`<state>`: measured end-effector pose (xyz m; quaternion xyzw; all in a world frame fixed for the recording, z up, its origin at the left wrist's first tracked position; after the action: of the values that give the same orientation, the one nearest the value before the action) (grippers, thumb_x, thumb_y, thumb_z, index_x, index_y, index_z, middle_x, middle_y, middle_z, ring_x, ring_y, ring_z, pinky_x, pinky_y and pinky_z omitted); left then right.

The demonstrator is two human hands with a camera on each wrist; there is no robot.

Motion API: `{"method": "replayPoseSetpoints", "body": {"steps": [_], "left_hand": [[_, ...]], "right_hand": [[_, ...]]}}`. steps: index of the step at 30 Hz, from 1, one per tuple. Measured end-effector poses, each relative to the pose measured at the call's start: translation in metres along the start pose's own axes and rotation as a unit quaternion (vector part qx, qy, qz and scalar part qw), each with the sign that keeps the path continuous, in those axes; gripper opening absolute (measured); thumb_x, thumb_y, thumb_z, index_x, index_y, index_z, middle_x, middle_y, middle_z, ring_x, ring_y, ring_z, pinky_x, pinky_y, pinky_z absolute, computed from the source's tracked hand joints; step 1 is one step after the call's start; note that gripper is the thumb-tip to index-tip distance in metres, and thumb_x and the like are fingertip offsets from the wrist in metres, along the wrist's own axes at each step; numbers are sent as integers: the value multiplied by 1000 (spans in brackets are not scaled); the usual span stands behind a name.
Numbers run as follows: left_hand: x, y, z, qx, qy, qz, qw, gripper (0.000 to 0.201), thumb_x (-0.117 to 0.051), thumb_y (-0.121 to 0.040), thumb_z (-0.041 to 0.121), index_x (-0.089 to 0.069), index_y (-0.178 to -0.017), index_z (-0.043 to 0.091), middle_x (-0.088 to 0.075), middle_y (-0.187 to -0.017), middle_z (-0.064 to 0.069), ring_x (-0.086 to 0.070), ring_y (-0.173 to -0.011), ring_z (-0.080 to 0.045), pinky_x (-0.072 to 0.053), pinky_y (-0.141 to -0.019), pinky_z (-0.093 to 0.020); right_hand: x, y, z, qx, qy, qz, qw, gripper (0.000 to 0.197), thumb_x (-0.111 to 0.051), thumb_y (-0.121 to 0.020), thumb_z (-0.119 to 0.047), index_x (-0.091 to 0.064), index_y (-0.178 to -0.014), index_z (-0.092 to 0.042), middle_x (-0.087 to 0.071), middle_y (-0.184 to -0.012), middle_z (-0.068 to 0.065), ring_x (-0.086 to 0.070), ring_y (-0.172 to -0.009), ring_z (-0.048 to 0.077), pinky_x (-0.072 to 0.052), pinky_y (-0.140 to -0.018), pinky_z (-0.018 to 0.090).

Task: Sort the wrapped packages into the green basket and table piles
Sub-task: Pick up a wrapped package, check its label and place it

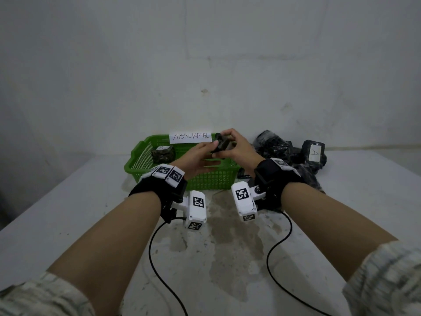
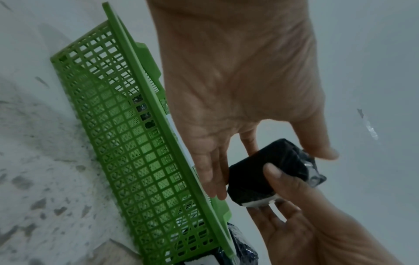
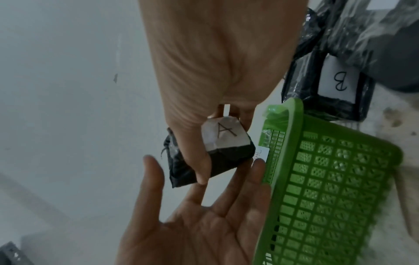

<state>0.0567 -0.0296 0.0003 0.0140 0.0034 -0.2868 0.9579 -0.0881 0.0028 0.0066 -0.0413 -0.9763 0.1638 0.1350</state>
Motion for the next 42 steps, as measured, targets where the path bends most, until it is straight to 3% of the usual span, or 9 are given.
{"method": "replayPoseSetpoints", "body": {"steps": [5, 10, 13, 17, 21, 25, 31, 37, 42], "left_hand": [[0, -3, 1, -24, 43, 61, 997, 35, -39, -99, 32, -46, -125, 10, -58, -105, -14, -59, -87, -23, -48, -74, -33], [3, -4, 3, -33, 53, 102, 993, 40, -32, -98, 51, -55, -111, 20, -61, -102, -13, -60, -88, -26, -51, -74, -34], [2, -4, 4, -40, 70, 106, 991, 44, -29, -99, 49, -57, -106, 15, -62, -102, -13, -62, -85, -26, -55, -75, -38], [0, -2, 2, -51, 22, 91, 994, 31, -38, -99, 37, -48, -116, 12, -57, -113, -13, -60, -93, -27, -53, -77, -37], [4, -3, 3, -40, 5, 83, 996, 23, -44, -99, 28, -43, -115, 13, -53, -116, -15, -56, -102, -32, -52, -80, -40], [5, -2, 5, -26, 14, 67, 997, 12, -48, -97, 26, -45, -102, 16, -58, -101, -9, -60, -85, -25, -54, -74, -38], [7, -1, 4, -20, 11, 70, 997, 6, -52, -95, 19, -50, -92, 23, -59, -94, 1, -60, -82, -16, -54, -61, -27], [8, -5, 6, -55, 9, 88, 995, 21, -54, -95, 17, -48, -114, 11, -62, -101, -7, -64, -82, -19, -58, -60, -27], [10, -5, 2, -50, 10, 64, 997, 31, -55, -93, 16, -54, -124, 12, -64, -108, -6, -65, -89, -20, -56, -75, -30]], "right_hand": [[-3, 2, 0, -47, -87, -18, 995, 34, -65, -88, -15, -57, -121, -10, -61, -105, 3, -58, -96, 14, -43, -81, 23], [-1, 2, 1, -75, -66, -24, 995, 28, -64, -90, -23, -58, -116, -14, -65, -107, 10, -64, -83, 18, -49, -64, 28], [-6, 5, 0, -83, -32, -43, 995, 13, -65, -89, -23, -53, -91, -16, -62, -80, 4, -61, -64, 18, -52, -54, 29], [-11, 4, -2, -88, -24, -50, 995, 23, -59, -93, -22, -45, -76, -17, -54, -61, 3, -60, -53, 21, -45, -49, 27], [-11, 2, -2, -70, -8, 2, 998, 19, -63, -91, -28, -48, -87, -16, -56, -76, 1, -54, -65, 11, -41, -56, 22], [-11, 1, -3, -65, -11, 15, 998, 30, -66, -88, -27, -45, -104, -13, -54, -111, 13, -55, -97, 23, -49, -80, 40], [-5, 0, -5, -73, -40, 25, 996, 24, -66, -88, -15, -47, -103, -11, -56, -86, 3, -56, -63, 10, -53, -49, 28], [-7, 4, -3, -80, -45, -15, 996, 45, -72, -82, -9, -46, -119, -14, -58, -108, 21, -65, -96, 33, -57, -73, 43], [-8, 1, -4, -76, -69, -5, 995, 49, -71, -81, -3, -44, -121, -11, -58, -105, 24, -65, -87, 32, -58, -66, 37]]}}
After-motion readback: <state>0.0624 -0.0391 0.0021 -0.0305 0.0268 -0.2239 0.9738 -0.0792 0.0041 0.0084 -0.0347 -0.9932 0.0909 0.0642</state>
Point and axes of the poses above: each hand's wrist, its own y-axis away from the middle knuckle, its own x-axis out of the back of the hand, z = x × y, the point moved 1 cm from there along -y, towards the middle knuckle
